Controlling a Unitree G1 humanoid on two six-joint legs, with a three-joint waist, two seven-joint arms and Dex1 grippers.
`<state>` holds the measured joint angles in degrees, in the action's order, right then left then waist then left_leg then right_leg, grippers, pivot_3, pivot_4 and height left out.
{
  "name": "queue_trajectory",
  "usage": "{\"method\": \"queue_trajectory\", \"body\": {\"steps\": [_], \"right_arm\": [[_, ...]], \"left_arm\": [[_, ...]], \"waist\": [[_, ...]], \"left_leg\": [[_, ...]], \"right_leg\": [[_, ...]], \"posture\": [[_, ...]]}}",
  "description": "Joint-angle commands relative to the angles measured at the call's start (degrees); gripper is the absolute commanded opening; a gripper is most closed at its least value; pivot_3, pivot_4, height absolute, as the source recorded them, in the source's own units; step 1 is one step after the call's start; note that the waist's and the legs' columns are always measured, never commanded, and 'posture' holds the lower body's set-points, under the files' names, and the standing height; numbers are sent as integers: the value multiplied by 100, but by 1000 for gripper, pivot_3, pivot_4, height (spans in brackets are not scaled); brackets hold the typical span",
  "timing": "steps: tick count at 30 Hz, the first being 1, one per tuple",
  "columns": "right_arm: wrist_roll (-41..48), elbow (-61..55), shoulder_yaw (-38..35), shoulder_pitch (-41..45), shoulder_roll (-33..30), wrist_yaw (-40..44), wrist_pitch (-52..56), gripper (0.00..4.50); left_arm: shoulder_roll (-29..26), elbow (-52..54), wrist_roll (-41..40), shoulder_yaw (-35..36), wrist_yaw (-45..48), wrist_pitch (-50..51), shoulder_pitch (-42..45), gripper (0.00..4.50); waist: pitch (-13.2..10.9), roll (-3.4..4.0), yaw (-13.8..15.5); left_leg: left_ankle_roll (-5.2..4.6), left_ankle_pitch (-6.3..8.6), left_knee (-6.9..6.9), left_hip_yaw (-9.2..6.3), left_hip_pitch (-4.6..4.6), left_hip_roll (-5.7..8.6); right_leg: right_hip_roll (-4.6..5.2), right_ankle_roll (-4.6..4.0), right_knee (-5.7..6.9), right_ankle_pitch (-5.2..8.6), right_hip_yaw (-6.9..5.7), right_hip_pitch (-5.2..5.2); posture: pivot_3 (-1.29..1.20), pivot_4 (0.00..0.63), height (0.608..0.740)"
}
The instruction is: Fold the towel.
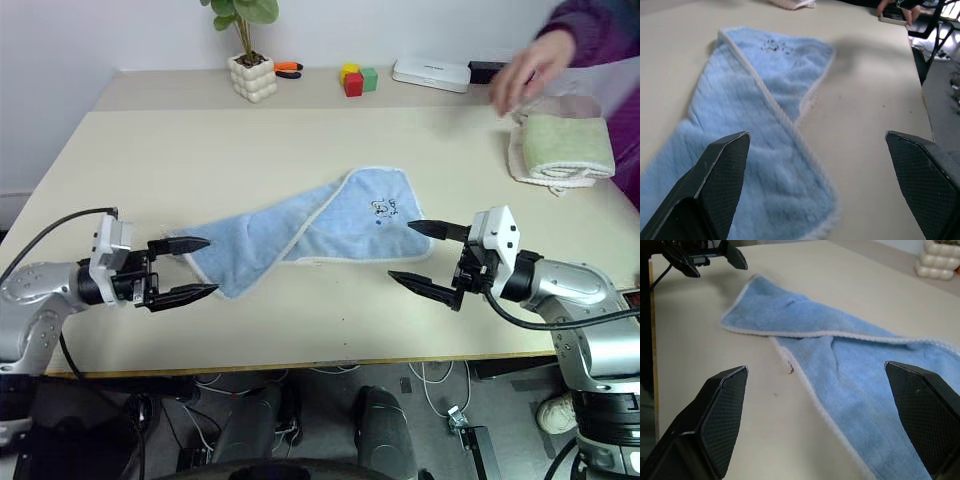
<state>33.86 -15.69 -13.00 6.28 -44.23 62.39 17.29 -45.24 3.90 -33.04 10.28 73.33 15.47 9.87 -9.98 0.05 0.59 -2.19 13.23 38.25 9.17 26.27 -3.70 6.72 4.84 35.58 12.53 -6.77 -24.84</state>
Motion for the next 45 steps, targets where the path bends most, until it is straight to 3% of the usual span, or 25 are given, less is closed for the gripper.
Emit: {"method": "queue_trajectory", "body": {"steps": [1, 10, 22, 25, 32, 36, 41, 45], "right_arm": [[63, -228, -29, 23, 82, -108, -40, 4500], [-63, -264, 193, 172, 375, -393, -198, 4500], [-122, -432, 415, 322, 702, -645, -329, 4500], [-178, -411, 455, 405, 723, -696, -348, 4500], [-238, -248, 455, 495, 774, -714, -506, 4500], [-411, 13, 556, 736, 945, -818, -724, 4500], [-1255, 1241, 653, 1514, 1244, -1397, -1316, 4500], [-2429, 2725, 1014, 2295, 1261, -2109, -1946, 4500]], "left_arm": [[-144, 47, 36, 59, 101, -44, 45, 4429], [-274, -141, 803, -599, 494, -795, 147, 4429], [216, -814, 2179, -1434, -291, -1845, 226, 4429], [350, -1167, 2243, -1514, -435, -1711, 313, 3622], [673, -1298, 2380, -1781, -619, -1630, 460, 80], [621, -1519, 2336, -1592, -744, -1684, 580, 29], [554, -1051, 1387, -936, -573, -1294, 488, 29], [151, -65, 425, -172, -143, -785, -255, 29]], "waist": [[0, 0, -1], [1, 2, 9], [2, 5, 10], [6, 11, 23], [21, 30, 23], [22, 31, 14], [20, 32, -34], [18, 31, -142]], "left_leg": [[0, 0, 0, 0, 0, 0], [11, 8, 0, 1, 0, 2], [-3, 0, 0, 2, 1, 1], [-4, 0, 1, 1, 0, 1], [0, 10, 2, -3, -34, 3], [3, 13, -2, -2, -58, 2], [2, 12, -2, 2, -58, 1], [16, -10, -7, 10, -45, 2]], "right_leg": [[0, 0, 0, 0, 0, 0], [3, -13, -3, 7, 0, -2], [1, -11, 0, 6, 1, -2], [2, -11, -1, 6, 0, 0], [6, -13, -5, 7, -1, 17], [6, -14, -8, 8, -1, 31], [5, -14, -6, 8, 1, 26], [6, -2, 4, 3, 3, 33]], "posture": [[0, 150, 740], [0, 150, 740], [0, 150, 740], [0, 150, 740], [0, 150, 740], [0, 150, 740], [0, 150, 740], [0, 150, 740]]}}
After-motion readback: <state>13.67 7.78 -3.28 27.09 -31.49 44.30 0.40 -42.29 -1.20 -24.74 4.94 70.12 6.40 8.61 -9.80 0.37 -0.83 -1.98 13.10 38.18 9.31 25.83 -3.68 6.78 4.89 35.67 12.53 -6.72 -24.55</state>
